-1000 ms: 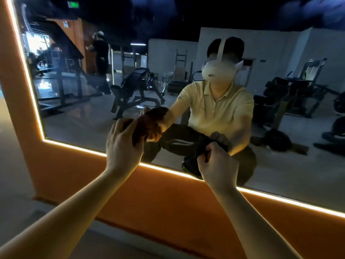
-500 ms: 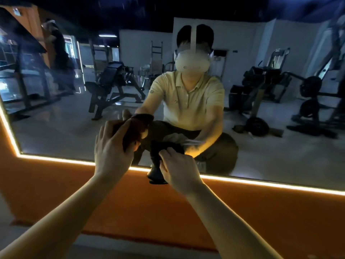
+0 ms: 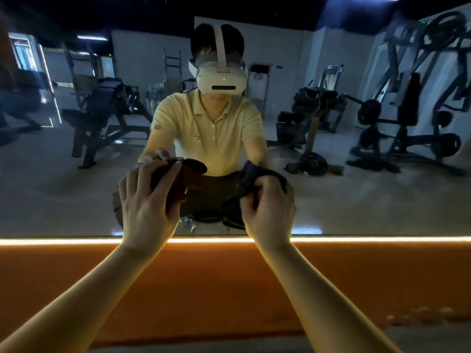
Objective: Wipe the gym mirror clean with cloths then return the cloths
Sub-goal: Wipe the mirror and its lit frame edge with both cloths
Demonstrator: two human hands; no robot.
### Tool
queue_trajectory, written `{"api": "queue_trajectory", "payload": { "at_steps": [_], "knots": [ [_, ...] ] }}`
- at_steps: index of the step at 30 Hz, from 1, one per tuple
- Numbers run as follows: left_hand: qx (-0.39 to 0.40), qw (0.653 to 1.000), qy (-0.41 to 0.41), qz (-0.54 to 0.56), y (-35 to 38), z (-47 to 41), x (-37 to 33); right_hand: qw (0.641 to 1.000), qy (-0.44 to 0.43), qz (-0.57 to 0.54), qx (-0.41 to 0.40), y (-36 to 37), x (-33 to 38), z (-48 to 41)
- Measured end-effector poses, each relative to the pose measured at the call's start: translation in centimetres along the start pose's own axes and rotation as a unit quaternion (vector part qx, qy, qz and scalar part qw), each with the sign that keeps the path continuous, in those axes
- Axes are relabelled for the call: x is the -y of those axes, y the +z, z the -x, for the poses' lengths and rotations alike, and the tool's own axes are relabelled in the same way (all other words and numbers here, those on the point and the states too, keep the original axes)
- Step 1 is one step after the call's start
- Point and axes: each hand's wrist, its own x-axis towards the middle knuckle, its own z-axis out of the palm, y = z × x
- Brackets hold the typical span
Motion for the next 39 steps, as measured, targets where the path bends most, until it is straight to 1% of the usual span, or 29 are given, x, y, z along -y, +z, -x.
{"api": "queue_trajectory", "payload": {
  "at_steps": [2, 4, 5, 6, 7, 9, 11, 13, 14, 15, 16, 18, 19, 21, 22, 23, 24, 25, 27, 29, 30, 31, 32, 33, 34, 36, 37, 38, 39],
  "knots": [
    [0.009, 1.000, -0.001, 0.005, 0.0, -0.1, 0.2, 0.997, -0.049, -0.014, 0.060, 1.5, 2.7, 1.0],
    [0.016, 1.000, -0.011, 0.012, 0.0, 0.0, 0.2, 0.983, -0.140, 0.003, 0.118, 2.1, 3.5, 1.7],
    [0.016, 1.000, -0.014, 0.016, 0.1, 0.0, 0.2, 0.972, -0.193, 0.024, 0.132, 1.9, 3.2, 1.7],
    [0.014, 1.000, -0.015, 0.018, 0.1, 0.1, 0.2, 0.964, -0.226, 0.043, 0.134, 1.3, 2.4, 1.5],
    [0.011, 1.000, -0.014, 0.020, 0.3, 0.1, 0.2, 0.964, -0.227, 0.052, 0.128, 0.6, 1.1, 1.2],
    [0.009, 1.000, -0.010, 0.023, 0.5, 0.2, 0.4, 0.981, -0.158, 0.065, 0.087, -1.4, -2.0, 0.4],
    [0.002, 1.000, -0.007, 0.023, 0.7, 0.2, 0.5, 0.995, -0.041, 0.090, 0.019, -3.5, -4.7, -0.2],
    [-0.001, 1.000, -0.006, 0.020, 0.8, 0.2, 0.6, 0.993, 0.074, 0.084, -0.032, -4.0, -5.5, -0.5],
    [0.000, 1.000, -0.007, 0.018, 0.8, 0.2, 0.5, 0.990, 0.111, 0.078, -0.044, -3.6, -4.9, -0.5],
    [0.000, 1.000, -0.007, 0.017, 0.8, 0.2, 0.5, 0.988, 0.125, 0.071, -0.046, -2.9, -3.8, -0.4],
    [-0.002, 1.000, -0.006, 0.015, 0.8, 0.2, 0.6, 0.990, 0.120, 0.060, -0.037, -1.9, -2.3, -0.1],
    [-0.001, 1.000, -0.004, 0.013, 0.7, 0.1, 0.5, 0.997, 0.072, 0.037, -0.006, 0.1, 1.3, 0.5],
    [0.001, 1.000, -0.004, 0.013, 0.6, 0.1, 0.5, 0.999, 0.032, 0.028, 0.020, 1.0, 3.0, 0.9],
    [0.007, 1.000, -0.003, 0.015, 0.5, 0.0, 0.6, 0.992, -0.083, 0.017, 0.094, 2.0, 4.7, 1.7],
    [0.006, 1.000, -0.003, 0.016, 0.5, 0.1, 0.6, 0.982, -0.137, 0.027, 0.129, 1.9, 4.5, 1.8],
    [0.005, 1.000, -0.002, 0.017, 0.5, 0.1, 0.6, 0.975, -0.166, 0.038, 0.143, 1.4, 3.5, 1.6],
    [0.004, 1.000, 0.001, 0.018, 0.5, 0.1, 0.7, 0.976, -0.162, 0.046, 0.136, 0.6, 2.0, 1.2],
    [0.003, 1.000, 0.003, 0.016, 0.6, 0.1, 0.8, 0.984, -0.134, 0.053, 0.104, -0.3, 0.3, 0.8],
    [0.005, 1.000, 0.004, 0.011, 0.7, 0.1, 0.9, 0.997, -0.031, 0.073, 0.009, -2.2, -2.8, -0.2],
    [0.003, 1.000, 0.001, 0.010, 0.8, 0.2, 0.8, 0.992, 0.075, 0.070, -0.068, -2.8, -3.8, -0.5],
    [0.002, 1.000, -0.001, 0.011, 0.9, 0.2, 0.7, 0.989, 0.110, 0.064, -0.081, -2.3, -3.1, -0.5],
    [0.000, 1.000, -0.002, 0.013, 0.9, 0.2, 0.7, 0.988, 0.119, 0.055, -0.077, -1.5, -2.0, -0.3],
    [0.000, 1.000, -0.002, 0.014, 0.9, 0.2, 0.7, 0.992, 0.103, 0.043, -0.058, -0.6, -0.4, 0.1],
    [0.001, 1.000, -0.003, 0.014, 0.8, 0.2, 0.7, 0.997, 0.069, 0.030, -0.025, 0.4, 1.3, 0.7],
    [0.004, 1.000, -0.004, 0.015, 0.8, 0.2, 0.8, 0.999, 0.019, 0.013, 0.025, 1.2, 2.9, 1.3],
    [0.009, 1.000, -0.001, 0.015, 0.7, 0.2, 0.9, 0.984, -0.106, 0.007, 0.145, 2.1, 4.7, 2.5],
    [0.008, 1.000, 0.003, 0.014, 0.6, 0.2, 0.9, 0.970, -0.163, 0.026, 0.176, 2.1, 4.3, 2.6],
    [0.006, 1.000, 0.008, 0.012, 0.6, 0.1, 1.0, 0.966, -0.186, 0.048, 0.176, 1.6, 3.3, 2.1],
    [0.007, 1.000, 0.012, 0.011, 0.6, 0.1, 1.1, 0.972, -0.163, 0.061, 0.155, 0.9, 1.9, 1.4]
  ]
}}
